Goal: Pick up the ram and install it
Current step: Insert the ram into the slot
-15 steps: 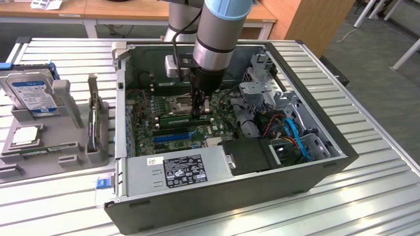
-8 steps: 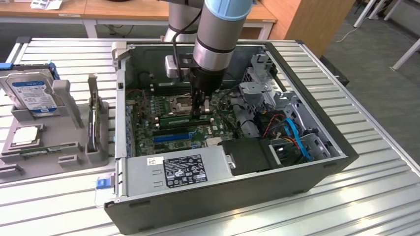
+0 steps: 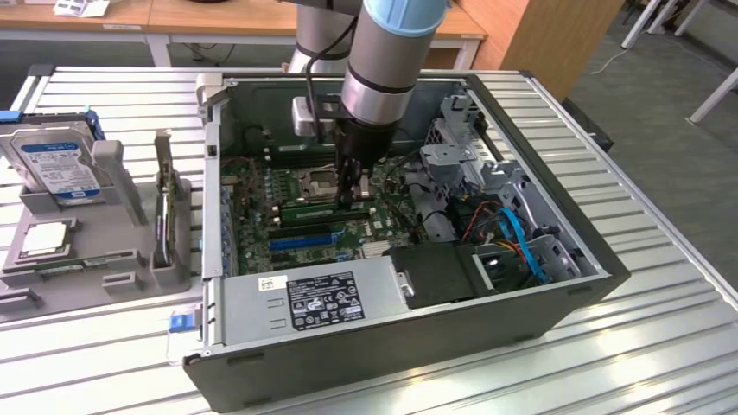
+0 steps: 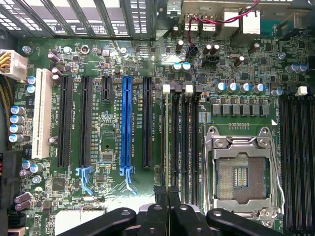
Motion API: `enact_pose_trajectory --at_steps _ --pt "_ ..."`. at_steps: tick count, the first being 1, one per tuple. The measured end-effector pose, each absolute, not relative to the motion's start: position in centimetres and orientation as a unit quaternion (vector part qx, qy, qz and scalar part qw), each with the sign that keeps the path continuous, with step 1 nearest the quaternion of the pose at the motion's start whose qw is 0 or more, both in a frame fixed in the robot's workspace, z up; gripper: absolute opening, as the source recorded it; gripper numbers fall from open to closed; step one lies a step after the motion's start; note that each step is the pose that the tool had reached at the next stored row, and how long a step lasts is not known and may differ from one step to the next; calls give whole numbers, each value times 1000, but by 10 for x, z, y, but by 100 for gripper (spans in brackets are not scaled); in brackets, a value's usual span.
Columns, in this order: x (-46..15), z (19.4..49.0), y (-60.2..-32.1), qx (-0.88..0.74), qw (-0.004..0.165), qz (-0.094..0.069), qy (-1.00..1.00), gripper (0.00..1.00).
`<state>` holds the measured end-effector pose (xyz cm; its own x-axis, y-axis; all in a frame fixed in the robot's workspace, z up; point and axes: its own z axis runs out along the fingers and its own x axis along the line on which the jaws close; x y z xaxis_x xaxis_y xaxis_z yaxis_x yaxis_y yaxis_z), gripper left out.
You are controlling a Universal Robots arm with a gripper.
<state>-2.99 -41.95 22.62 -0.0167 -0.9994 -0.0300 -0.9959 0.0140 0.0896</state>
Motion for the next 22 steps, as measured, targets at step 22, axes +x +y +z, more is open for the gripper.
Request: enact_pose_trajectory --at_steps 22 --pt "-27 229 -419 700 30 -51 -712 11"
